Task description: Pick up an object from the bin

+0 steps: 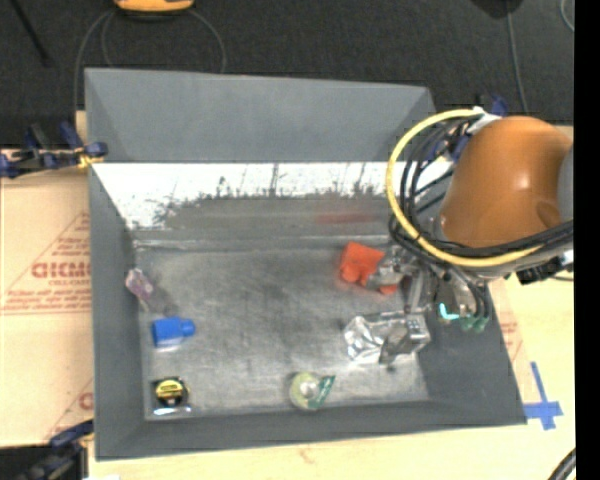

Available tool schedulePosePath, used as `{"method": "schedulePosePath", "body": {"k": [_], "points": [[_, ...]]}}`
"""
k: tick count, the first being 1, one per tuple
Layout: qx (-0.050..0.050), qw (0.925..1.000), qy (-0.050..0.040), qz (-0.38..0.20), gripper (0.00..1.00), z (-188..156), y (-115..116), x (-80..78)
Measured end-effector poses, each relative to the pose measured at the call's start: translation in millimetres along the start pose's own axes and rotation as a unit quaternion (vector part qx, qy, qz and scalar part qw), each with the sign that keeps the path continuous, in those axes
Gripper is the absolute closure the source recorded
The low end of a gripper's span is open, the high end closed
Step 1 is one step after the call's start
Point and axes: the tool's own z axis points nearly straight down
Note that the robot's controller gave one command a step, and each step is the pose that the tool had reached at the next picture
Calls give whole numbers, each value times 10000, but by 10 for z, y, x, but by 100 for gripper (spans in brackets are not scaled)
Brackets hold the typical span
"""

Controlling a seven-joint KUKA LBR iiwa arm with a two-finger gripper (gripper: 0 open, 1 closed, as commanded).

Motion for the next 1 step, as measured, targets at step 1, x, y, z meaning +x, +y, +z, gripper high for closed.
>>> {"method": "schedulePosePath", "body": {"k": [1], "points": [[-14,9981,-104,603,0,1385,-183,-29]]}}
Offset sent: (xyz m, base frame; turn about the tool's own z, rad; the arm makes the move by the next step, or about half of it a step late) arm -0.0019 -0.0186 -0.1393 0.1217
